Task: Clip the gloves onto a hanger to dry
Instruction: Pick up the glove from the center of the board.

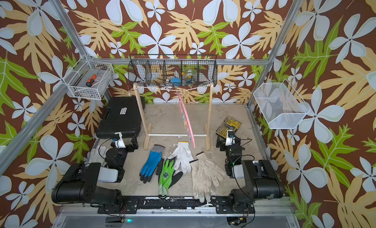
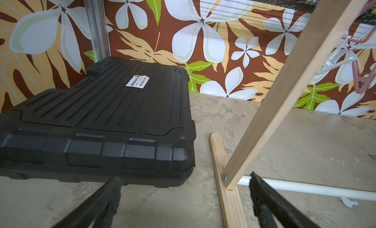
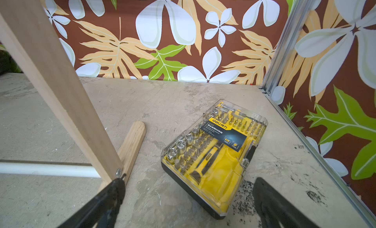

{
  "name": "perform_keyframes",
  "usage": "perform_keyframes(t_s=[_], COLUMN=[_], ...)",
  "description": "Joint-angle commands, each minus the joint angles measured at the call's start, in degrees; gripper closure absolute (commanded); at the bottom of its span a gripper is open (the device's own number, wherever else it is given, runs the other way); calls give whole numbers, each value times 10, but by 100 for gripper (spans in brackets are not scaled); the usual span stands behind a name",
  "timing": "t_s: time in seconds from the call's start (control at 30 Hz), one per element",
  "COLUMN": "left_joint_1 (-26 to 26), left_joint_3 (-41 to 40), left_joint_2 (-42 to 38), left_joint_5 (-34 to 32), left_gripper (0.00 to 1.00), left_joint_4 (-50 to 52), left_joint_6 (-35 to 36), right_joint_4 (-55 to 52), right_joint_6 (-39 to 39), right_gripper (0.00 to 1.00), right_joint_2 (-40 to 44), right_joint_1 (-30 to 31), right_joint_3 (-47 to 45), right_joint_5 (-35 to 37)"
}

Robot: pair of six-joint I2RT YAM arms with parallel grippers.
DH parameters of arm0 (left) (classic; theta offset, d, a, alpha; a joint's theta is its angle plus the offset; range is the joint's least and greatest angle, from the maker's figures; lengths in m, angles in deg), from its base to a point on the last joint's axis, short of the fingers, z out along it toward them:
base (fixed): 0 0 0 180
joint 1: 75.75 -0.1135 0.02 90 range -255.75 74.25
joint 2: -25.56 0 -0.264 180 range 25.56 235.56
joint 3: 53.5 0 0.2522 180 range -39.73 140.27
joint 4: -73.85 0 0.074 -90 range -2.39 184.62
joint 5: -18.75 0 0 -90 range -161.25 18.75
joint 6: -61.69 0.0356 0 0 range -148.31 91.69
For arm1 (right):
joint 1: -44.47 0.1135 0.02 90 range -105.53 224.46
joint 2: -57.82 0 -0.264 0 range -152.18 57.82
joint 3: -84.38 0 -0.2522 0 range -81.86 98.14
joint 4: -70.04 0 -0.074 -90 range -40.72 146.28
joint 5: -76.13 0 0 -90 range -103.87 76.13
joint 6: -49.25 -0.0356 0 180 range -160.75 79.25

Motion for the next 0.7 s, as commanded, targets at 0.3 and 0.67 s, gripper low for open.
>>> perform_keyframes(t_s=[0.3, 0.67], left_joint_1=[0, 2], left_joint_3=[3, 1], left_joint_2=[0, -13], left_joint_5=[3, -10], left_gripper=[0, 0], left_joint_4=[-5, 2], left_joint_6=[2, 0], right_joint_4=[7, -22], right_joint_6=[0, -4], right_gripper=[0, 0], right_joint_2=[2, 57], right_joint_1=[0, 0], right_joint_3=[1, 0], right_joint_5=[0, 9])
